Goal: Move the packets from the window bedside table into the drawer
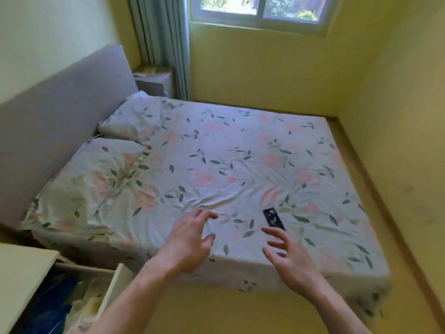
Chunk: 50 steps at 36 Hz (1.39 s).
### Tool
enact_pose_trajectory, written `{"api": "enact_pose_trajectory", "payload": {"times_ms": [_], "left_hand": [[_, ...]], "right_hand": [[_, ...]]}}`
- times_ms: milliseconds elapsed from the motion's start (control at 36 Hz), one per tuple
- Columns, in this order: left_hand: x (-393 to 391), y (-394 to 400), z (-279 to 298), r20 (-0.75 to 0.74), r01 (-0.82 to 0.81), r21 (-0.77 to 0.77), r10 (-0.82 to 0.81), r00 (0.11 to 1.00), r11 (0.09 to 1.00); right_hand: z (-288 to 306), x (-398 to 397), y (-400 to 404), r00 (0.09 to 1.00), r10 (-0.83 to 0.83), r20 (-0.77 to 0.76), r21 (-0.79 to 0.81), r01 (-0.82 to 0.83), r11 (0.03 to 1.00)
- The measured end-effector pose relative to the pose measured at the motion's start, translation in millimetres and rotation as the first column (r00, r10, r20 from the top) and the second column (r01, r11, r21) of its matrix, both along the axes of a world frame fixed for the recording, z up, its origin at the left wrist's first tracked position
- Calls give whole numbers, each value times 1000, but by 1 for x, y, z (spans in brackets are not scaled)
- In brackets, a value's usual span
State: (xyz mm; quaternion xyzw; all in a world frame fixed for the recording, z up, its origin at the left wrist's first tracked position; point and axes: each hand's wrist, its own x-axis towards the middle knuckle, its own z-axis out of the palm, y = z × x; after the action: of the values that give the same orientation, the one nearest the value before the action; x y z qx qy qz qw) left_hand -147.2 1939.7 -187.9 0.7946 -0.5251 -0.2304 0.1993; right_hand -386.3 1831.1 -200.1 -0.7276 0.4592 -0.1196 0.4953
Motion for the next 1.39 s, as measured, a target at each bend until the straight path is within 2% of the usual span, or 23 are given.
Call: {"api": "enact_pose_trajectory", "payload": {"times_ms": [194, 500, 694, 861, 1000, 1139, 1389], "left_hand": [[-119, -100, 21, 46, 181, -58, -179, 983, 982], [-231, -239, 24, 70, 393, 34, -394, 916, 919], [-301, -347, 15, 126, 525, 24, -523, 843, 851], [-390, -428, 20, 113, 683, 20, -680, 724, 730], [-477, -498, 26, 128, 744, -23, -736, 665, 668], [-572, -561, 16, 113, 758, -64, -750, 652, 650], [-723, -640, 23, 88, 687, -112, -681, 727, 718]], "right_hand": [[8, -148, -70, 979, -203, -10, -26, 203, 979], [19, -260, -161, 945, -326, 0, -47, 325, 944], [28, -341, -221, 880, -475, -12, -59, 474, 879], [31, -424, -260, 785, -619, 14, -64, 619, 783], [27, -501, -297, 728, -686, 17, -76, 685, 725], [16, -588, -348, 712, -701, 34, -37, 702, 711], [21, -751, -455, 774, -634, 16, -89, 632, 770]]}}
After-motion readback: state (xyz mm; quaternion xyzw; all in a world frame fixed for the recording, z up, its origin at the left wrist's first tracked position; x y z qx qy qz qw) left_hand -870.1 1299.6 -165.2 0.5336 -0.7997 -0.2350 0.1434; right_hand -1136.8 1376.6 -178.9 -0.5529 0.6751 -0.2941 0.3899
